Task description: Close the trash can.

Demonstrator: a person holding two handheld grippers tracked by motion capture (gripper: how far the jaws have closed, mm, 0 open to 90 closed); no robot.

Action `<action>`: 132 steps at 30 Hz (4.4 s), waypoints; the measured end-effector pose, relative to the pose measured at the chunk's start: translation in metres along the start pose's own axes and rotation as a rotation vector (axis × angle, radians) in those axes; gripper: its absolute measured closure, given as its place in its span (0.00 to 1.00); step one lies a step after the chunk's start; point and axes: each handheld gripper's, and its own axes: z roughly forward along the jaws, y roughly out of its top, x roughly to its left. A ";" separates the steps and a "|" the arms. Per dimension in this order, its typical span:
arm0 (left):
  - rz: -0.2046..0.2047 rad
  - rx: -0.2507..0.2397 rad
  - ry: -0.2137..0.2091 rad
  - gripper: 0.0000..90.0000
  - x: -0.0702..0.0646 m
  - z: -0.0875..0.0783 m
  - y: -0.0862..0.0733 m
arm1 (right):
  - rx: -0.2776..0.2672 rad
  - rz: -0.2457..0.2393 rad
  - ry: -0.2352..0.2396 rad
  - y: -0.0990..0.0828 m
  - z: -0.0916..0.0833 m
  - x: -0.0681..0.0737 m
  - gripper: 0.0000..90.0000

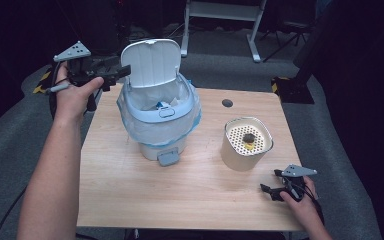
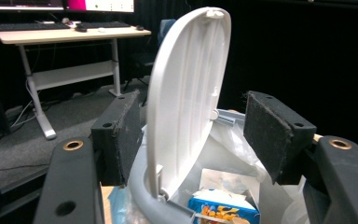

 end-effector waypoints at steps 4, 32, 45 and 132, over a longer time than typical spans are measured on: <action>0.007 0.001 0.002 0.40 -0.003 0.001 0.004 | -0.001 0.001 0.001 0.000 0.000 0.000 0.14; 0.047 0.070 -0.110 0.43 -0.023 0.004 0.013 | 0.000 0.000 0.000 0.000 0.000 0.000 0.14; 0.080 0.137 -0.261 0.43 -0.059 0.023 0.003 | 0.000 0.001 0.000 0.000 0.000 0.000 0.14; 0.143 0.213 -0.187 0.31 -0.137 -0.005 -0.025 | 0.000 -0.001 0.000 0.000 0.000 0.000 0.14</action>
